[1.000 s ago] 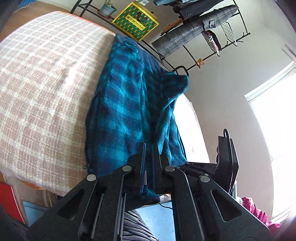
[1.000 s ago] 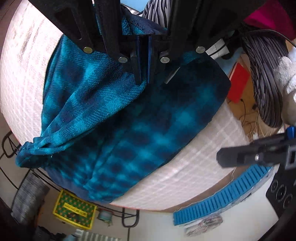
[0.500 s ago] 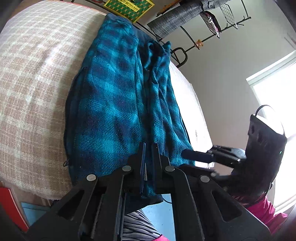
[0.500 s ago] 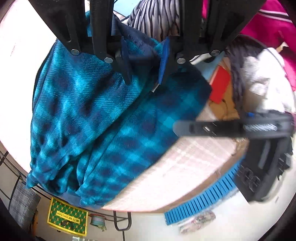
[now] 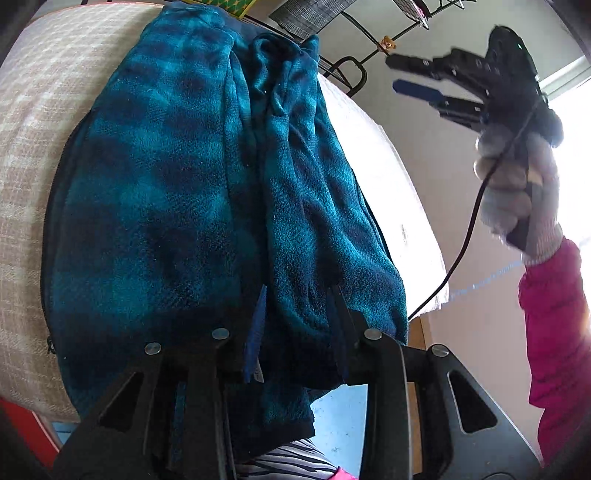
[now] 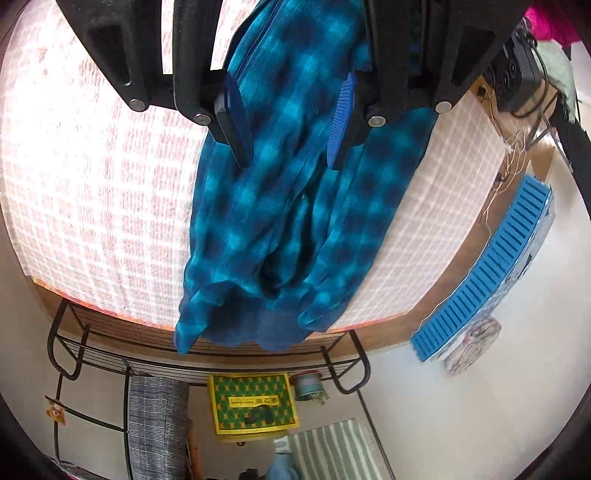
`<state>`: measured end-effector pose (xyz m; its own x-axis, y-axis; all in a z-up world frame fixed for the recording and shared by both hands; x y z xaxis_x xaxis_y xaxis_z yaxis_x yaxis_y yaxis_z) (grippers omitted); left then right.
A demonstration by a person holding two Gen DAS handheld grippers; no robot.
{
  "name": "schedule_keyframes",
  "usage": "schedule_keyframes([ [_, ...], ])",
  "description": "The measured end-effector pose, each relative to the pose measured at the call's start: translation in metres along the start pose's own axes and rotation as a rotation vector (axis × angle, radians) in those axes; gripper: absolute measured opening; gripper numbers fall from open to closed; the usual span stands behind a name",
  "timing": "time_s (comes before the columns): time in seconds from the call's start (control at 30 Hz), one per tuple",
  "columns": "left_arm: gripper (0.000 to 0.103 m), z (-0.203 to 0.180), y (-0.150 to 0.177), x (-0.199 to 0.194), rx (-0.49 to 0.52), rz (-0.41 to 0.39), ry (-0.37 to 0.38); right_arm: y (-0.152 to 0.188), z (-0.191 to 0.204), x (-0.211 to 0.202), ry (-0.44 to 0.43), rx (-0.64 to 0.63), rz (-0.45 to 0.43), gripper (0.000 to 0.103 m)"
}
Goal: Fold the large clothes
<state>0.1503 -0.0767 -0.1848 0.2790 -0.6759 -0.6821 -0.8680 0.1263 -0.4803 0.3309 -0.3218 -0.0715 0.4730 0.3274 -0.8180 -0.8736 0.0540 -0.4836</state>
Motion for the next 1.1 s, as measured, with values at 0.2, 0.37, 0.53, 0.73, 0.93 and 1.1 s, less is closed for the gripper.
schedule_keyframes([
  [0.2, 0.022, -0.003, -0.001, 0.011, 0.035, 0.003, 0.023, -0.059, 0.01, 0.043, 0.029, 0.021, -0.013, 0.058],
  [0.37, 0.01, 0.0, -0.001, 0.015, 0.027, 0.007, 0.052, -0.087, 0.025, 0.1, 0.124, 0.015, 0.009, 0.059],
  [0.53, 0.008, -0.004, -0.002, 0.015, 0.042, 0.004, 0.067, -0.096, 0.04, 0.157, 0.355, -0.126, 0.029, 0.042],
  [0.73, 0.007, -0.01, -0.003, 0.017, 0.058, -0.001, 0.081, -0.097, 0.041, 0.167, 0.375, -0.172, 0.007, 0.003],
  [0.93, 0.007, -0.015, -0.004, 0.026, 0.096, 0.02, 0.057, -0.103, 0.061, 0.174, 0.191, -0.212, -0.071, 0.002],
  [1.1, 0.007, -0.018, -0.008, 0.031, 0.102, 0.03, 0.045, -0.094, 0.048, 0.219, 0.212, -0.237, -0.022, 0.002],
])
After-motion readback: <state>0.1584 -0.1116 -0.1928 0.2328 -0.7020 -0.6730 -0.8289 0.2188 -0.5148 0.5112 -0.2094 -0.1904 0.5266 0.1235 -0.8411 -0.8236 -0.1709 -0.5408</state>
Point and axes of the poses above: each gripper's, at about its wrist camera, not at the fingertips, and x roughly the way its jaws point, z to its left, y to its underside, the point moved 1 cm from there along x, roughly the way its jaws point, and after that the axes turned 11 degrees about x, right-handed, at the moved point
